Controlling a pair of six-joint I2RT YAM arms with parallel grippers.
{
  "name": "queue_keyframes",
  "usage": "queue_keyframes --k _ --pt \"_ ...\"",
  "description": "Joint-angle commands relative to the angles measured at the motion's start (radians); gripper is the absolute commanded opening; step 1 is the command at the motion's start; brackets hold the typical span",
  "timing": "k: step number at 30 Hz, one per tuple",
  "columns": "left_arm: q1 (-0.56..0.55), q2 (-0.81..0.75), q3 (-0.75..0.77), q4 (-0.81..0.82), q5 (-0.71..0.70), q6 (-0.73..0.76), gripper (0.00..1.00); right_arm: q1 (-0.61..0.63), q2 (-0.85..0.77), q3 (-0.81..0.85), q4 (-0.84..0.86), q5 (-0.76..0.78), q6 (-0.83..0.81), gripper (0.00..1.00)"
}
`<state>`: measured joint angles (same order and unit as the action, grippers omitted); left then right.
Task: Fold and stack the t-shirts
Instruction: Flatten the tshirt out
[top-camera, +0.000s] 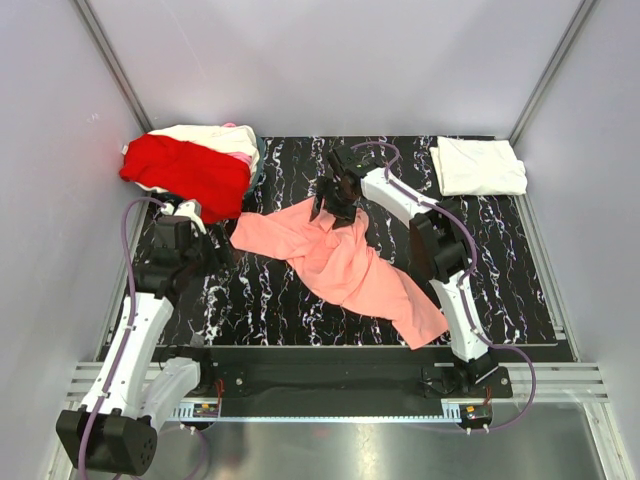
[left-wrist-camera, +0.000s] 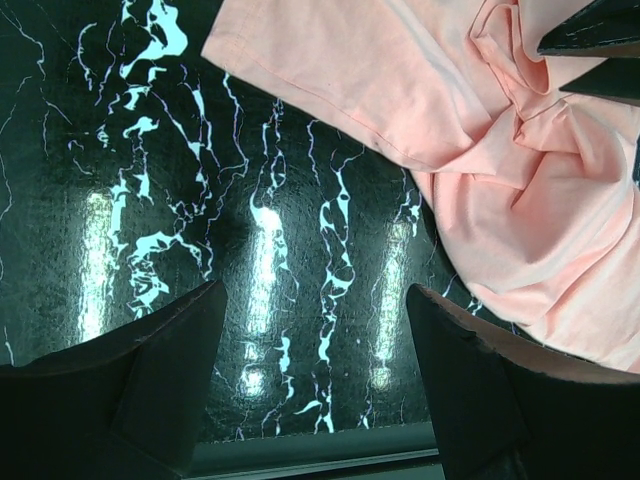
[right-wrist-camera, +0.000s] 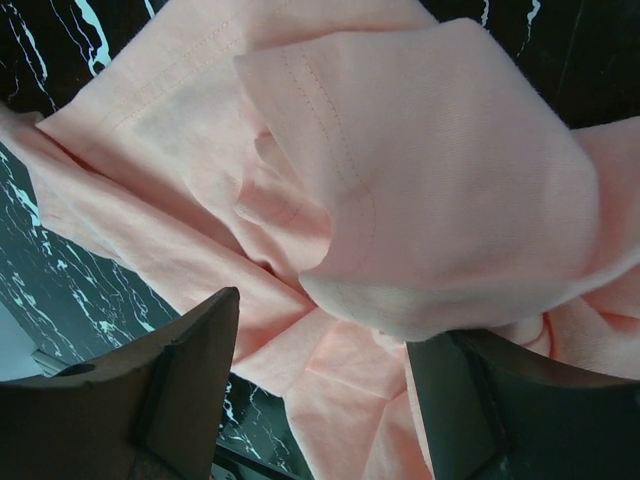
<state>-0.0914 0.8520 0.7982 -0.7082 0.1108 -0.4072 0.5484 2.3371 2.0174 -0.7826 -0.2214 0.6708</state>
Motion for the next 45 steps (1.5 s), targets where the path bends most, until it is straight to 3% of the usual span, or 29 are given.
queue_keyframes --k 1,11,14,15,16,20,24,26,31,38,45 --pt "0.005 -0.014 -0.004 0.044 0.021 0.016 0.79 -0.005 0.007 0.037 0.002 0.013 0.018 0.72" --pt "0.005 -0.013 -0.007 0.044 0.02 0.018 0.79 -0.027 0.085 0.095 -0.041 0.06 0.018 0.4" --pt "0.005 -0.007 -0.007 0.044 0.017 0.018 0.79 -0.036 0.11 0.125 -0.05 0.059 0.007 0.19" --pt "0.005 -0.005 -0.007 0.042 0.015 0.016 0.79 -0.039 0.113 0.135 -0.053 0.053 0.004 0.02" --pt "0.005 -0.001 -0.007 0.042 0.015 0.016 0.79 -0.041 0.111 0.139 -0.056 0.05 0.003 0.0" --pt "0.008 0.019 -0.005 0.046 0.001 0.007 0.79 -0.056 0.068 0.156 -0.076 0.05 -0.037 0.0" --pt "0.013 0.085 -0.013 0.062 -0.077 -0.097 0.78 -0.065 -0.053 0.132 -0.116 0.1 -0.082 0.0" --pt "0.013 0.151 -0.053 0.14 -0.054 -0.142 0.77 -0.067 -0.106 0.074 -0.112 0.111 -0.103 0.0" --pt "0.013 0.323 -0.096 0.37 -0.088 -0.249 0.64 -0.071 -0.266 -0.081 -0.054 0.079 -0.108 0.0" --pt "0.013 0.551 -0.001 0.458 -0.204 -0.271 0.64 -0.067 -0.363 -0.258 0.031 -0.019 -0.114 0.0" --pt "0.015 0.74 0.107 0.473 -0.255 -0.259 0.66 -0.065 -0.43 -0.327 0.088 -0.062 -0.111 0.0"
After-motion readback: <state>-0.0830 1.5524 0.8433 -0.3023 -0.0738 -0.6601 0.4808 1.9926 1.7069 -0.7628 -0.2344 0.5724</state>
